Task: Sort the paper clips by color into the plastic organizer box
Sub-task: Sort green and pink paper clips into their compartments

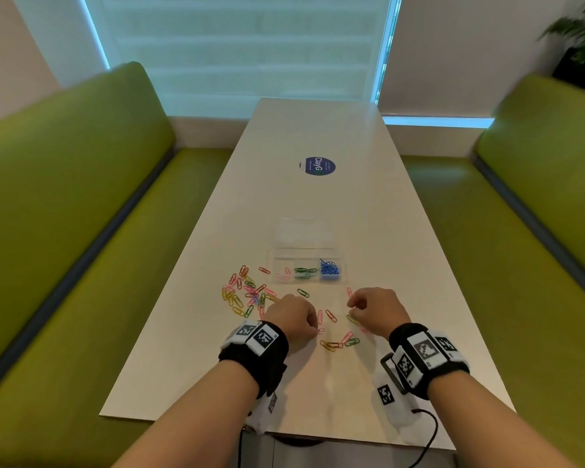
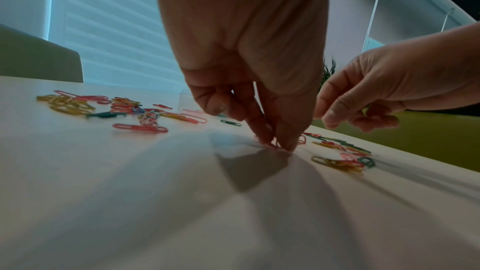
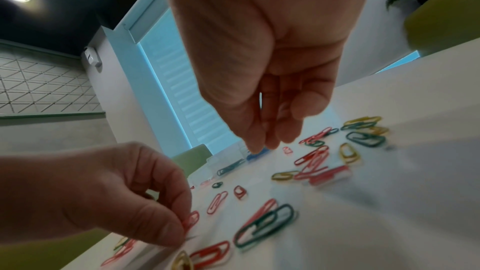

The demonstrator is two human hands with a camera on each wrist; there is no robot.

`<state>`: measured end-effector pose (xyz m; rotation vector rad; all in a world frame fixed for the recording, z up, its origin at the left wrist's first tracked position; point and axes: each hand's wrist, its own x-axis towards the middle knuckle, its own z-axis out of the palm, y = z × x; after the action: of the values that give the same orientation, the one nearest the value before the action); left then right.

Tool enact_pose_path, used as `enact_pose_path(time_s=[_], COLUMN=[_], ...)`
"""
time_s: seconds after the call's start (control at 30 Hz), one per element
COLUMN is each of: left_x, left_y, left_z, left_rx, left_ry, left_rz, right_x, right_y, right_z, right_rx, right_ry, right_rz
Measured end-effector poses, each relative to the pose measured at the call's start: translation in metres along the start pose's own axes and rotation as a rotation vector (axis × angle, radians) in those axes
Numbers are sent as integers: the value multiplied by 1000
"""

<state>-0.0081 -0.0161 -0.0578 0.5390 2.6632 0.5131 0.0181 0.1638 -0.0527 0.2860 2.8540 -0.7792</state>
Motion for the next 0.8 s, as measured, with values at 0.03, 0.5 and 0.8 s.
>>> enact_pose_path(time_s=[0.03, 0.5, 0.8], left_x=[0, 1, -3], left_y=[0, 9, 10], left_z=[0, -1, -6], left_rx=[-8, -75, -61], left_ry=[12, 158, 159], left_rz=[6, 46, 46], right_x=[-2, -18, -16], right_y=[1, 4, 3], right_z=[0, 1, -5], right_rx=[-6, -64, -102], right_ry=[-24, -195, -278], right_rz=[-6, -41, 33])
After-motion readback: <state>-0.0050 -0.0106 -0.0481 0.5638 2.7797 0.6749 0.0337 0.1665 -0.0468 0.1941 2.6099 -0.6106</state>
